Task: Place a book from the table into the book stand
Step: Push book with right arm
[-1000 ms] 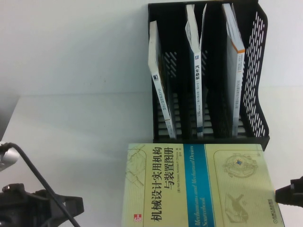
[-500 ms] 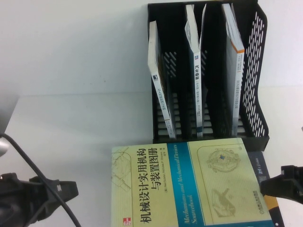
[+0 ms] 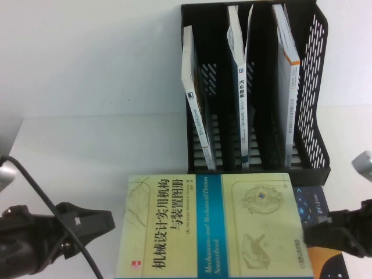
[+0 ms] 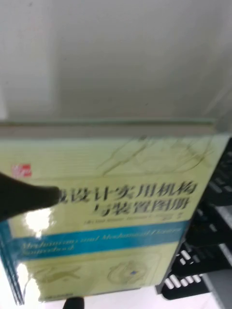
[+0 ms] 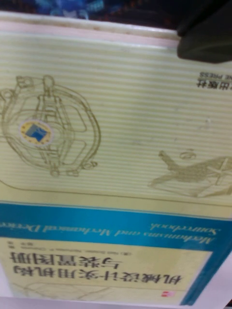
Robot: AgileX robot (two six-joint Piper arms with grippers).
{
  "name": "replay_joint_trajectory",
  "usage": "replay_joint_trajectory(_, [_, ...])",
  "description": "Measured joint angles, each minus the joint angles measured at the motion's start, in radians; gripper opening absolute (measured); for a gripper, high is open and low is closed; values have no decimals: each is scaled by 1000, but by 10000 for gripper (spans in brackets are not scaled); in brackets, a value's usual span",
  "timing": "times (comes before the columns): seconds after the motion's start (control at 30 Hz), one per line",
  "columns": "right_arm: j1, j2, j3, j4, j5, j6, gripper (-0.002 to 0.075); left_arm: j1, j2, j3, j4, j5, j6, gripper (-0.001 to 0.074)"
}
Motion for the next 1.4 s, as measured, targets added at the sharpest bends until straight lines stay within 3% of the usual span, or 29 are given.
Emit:
replay_joint_trajectory(0.17, [88, 0, 0, 49, -53, 0, -3, 0, 60, -5, -65, 58, 77, 461])
replay_joint_trajectory(0.33, [100, 0, 0, 56, -62, 0, -3, 15, 166, -65, -76, 227, 152, 464])
replay_joint_trajectory(0.63, [101, 0, 0, 56, -62, -13, -3, 194, 352, -209, -175, 456, 329, 465])
replay_joint_trajectory(0.8, [102, 0, 0, 56, -64, -19, -3, 260, 435, -246, -205, 474, 376, 465])
replay_joint_trajectory(1.4, [102, 26, 0, 77, -53, -32, -3, 265, 673, -252, -308, 474, 396, 596])
